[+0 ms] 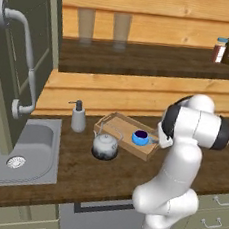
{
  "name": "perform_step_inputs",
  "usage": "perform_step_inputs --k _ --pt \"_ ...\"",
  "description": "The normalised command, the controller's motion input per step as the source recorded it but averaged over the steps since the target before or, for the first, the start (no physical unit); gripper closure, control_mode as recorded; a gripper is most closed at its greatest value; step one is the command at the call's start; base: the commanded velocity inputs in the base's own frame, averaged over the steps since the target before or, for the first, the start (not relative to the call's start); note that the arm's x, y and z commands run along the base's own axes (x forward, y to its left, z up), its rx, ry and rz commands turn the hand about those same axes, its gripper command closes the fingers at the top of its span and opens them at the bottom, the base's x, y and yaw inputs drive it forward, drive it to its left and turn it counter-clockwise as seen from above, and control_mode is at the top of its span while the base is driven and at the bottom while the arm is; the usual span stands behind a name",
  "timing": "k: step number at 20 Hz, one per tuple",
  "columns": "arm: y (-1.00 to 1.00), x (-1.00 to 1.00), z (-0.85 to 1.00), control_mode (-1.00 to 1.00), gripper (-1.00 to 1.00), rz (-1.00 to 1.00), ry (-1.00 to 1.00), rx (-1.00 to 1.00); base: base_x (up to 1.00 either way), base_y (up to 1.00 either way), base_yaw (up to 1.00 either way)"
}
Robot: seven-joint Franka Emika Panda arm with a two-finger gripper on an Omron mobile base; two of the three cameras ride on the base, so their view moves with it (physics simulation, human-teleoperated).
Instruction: Pick the kettle from the counter and place it on the tray. Then pick the mug from the cabinet and place it on the tray. Then close the cabinet doors.
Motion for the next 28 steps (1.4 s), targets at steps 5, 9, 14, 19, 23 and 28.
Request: perform_step_inputs --k 5,9,14,19,23,28 --pt "0.01 -0.19 0.47 -1.0 -1.0 0.0 0.01 0.0 0.0 0.0 0.0" --pt "0.06 -0.14 0.5 -1.0 -1.0 0.0 0.01 0.0 0.0 0.0 0.0" --pt "0.14 -0.4 0.32 -1.0 -1.0 0.0 0.01 0.0 0.0 0.0 0.0" --pt "0.2 -0.77 0.16 -1.0 -1.0 0.0 0.0 0.0 0.0 0.0 0.0" --pt "0.31 -0.79 0.15 -1.0 -1.0 -0.02 0.0 0.0 0.0 0.0 0.0" --pt "0.32 -0.64 0.27 -1.0 -1.0 -0.06 0.0 0.0 0.0 0.0 0.0"
